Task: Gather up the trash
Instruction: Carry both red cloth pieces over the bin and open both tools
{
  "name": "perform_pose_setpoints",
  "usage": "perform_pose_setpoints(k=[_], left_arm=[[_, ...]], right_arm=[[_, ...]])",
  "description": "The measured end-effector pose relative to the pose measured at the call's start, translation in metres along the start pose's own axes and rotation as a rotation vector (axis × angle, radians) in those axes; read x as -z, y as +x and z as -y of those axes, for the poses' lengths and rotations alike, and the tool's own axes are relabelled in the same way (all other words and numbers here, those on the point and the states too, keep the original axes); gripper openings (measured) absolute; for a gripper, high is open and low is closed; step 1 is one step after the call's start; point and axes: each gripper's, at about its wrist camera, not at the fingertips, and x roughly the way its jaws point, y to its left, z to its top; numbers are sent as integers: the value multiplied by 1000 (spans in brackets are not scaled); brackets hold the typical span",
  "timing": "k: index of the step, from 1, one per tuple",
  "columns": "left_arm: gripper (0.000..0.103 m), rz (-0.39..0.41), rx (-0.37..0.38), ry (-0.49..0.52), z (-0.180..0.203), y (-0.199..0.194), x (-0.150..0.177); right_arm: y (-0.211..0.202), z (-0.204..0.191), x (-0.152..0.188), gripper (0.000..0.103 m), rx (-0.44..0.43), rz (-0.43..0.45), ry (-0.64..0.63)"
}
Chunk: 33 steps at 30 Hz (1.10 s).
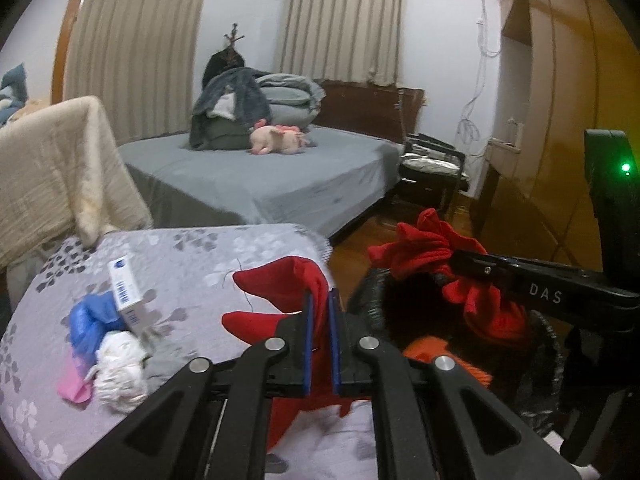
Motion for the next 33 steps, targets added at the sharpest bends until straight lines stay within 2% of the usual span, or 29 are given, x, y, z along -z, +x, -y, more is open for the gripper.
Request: perform_pose_setpoints(k=[14,20,26,28,30,31,33], left_arm=[[7,18,154,72,86,26,-27],[7,-17,201,95,115,50,-29],[8,-81,221,112,127,71,-19],[13,-105,223,112,129,75,-17],[31,-118,225,109,127,77,-13],[46,-120,222,108,126,78,-12],[53,-114,218,104,122,74,-10]], right_arm=[[-51,85,7,10,144,49,62],[-50,113,18,12,192,30,96],[-37,131,33,15,222,-16,121],[-32,134,39,31,234,-34,126],[-30,135,42,44,247,-41,126],[-30,135,43,52,247,-40,126],[-32,134,44,64,254,-34,121]])
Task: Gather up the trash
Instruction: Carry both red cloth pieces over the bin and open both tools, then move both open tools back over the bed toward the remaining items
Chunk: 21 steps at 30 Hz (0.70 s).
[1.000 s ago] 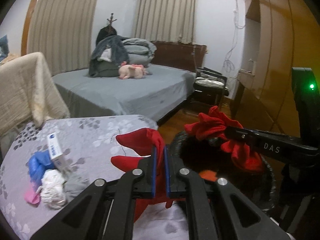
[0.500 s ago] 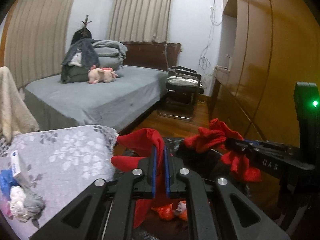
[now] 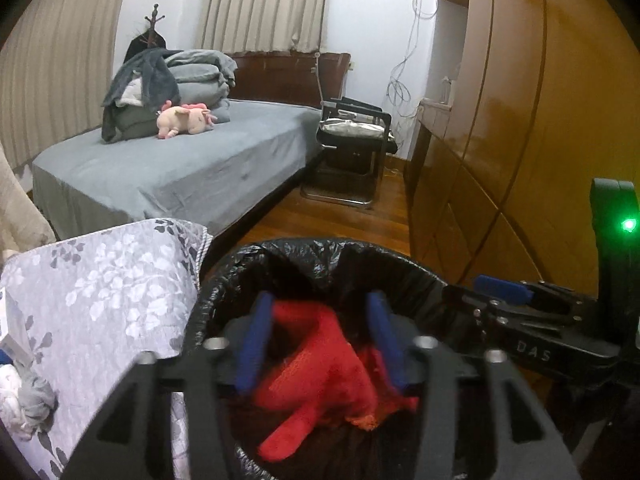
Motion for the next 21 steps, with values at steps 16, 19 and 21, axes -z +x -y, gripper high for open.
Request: perform_pose_setpoints(k=[16,19,21], left_arm=[[92,77,-192,-71,-69,-81,20],[92,82,-243,-96,-91,-101,30],[92,85,-284,-111,-106,-115,37]], right_arm=[[-26,-45,-8,96,-49,100,-9],[-25,-66,-9,97,-80,100,-27],[-22,-85,-11,97,-108,99,-50]])
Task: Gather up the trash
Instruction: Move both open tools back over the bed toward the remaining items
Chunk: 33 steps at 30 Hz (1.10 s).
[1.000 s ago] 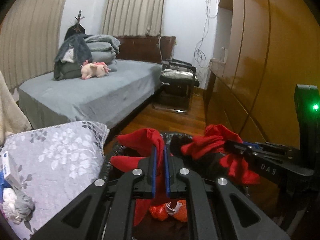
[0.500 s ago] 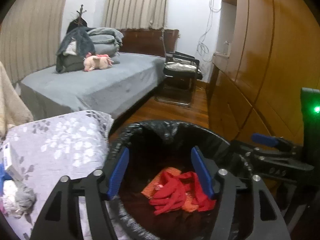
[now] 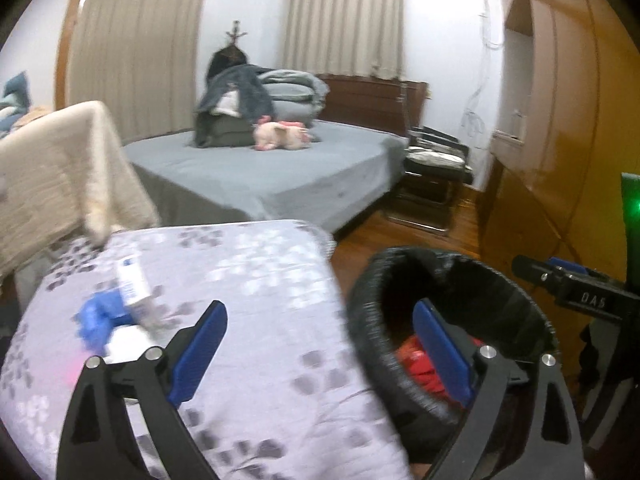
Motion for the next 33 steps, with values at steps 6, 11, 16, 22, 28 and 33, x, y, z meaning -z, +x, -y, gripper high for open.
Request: perform_pose_setpoints(k=[6,11,16,22,28,33], left_arm=[[92,7,-123,-44,-51,-16,11],[92,6,-213,-79,-91,-21,19],[92,9,-288,-108,-126,-24,28],[92,-10,-339,-154,-158,-21,42],[92,-24,-358,-174,-177,-15,53],[92,-31,-372,-187,-191,-11,59]], right_arm=[[18,-55,-3,97,-79,0,-59],[36,-101,-3,97,-145,-8,-98],[59,-145,3,97,-192,-10,-146],[85,-187,15,96,-228,-32,-166],[108,-216,32,96,-243,-75,-192],[124,-239,44,96,-264,-117,-214]])
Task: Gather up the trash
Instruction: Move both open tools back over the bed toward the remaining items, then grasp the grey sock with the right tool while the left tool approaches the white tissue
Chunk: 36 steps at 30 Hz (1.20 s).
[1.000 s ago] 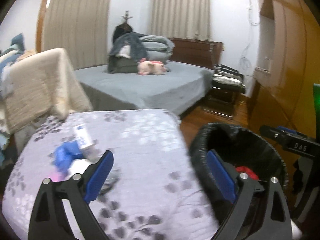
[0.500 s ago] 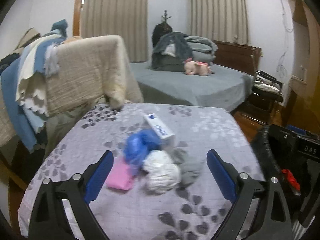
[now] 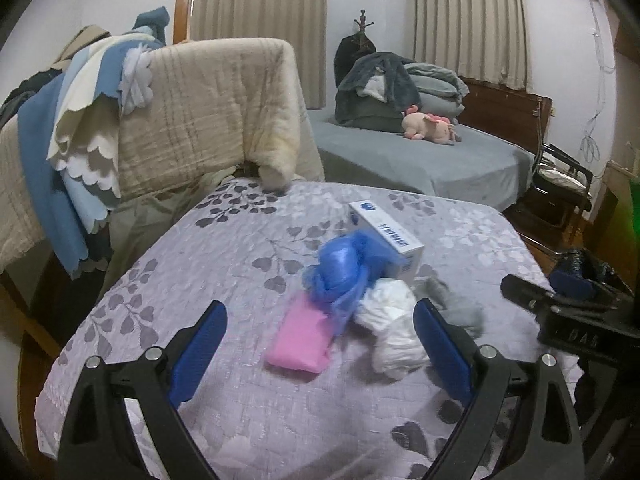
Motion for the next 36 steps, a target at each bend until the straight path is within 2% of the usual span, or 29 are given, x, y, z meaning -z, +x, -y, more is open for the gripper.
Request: perform_pose_setpoints(k=[7,17,22,26,28,29,31,36], left_arm=[[92,-10,-3,-19,-12,10,1],[92,-10,-6,-42,-22,14,3],[92,-14,-4,-47,-23,16,4],[92,-11,0,-45,-22,16,4],[92,-11,2,-44,-21,15,4],[92,-11,2,-44,-21,15,4],[92,-12,3,-43,-20,15,5],[92,-17,11,-31,-13,13,7]], right_arm=[[24,-23,3,96,-21,-47,-44],[43,-34,6,96,-43,-100,-62],[51,-34,8,76,-71,-141,-63],[54,-38,12,68,-91,-172,-89],[55,-42,14,48,-118,-190,-109],[55,-45,15,47,-145,-198,-126],[51,-48,16,43,-143,-185,-141],[40,-37,14,41,-144,-163,-107]])
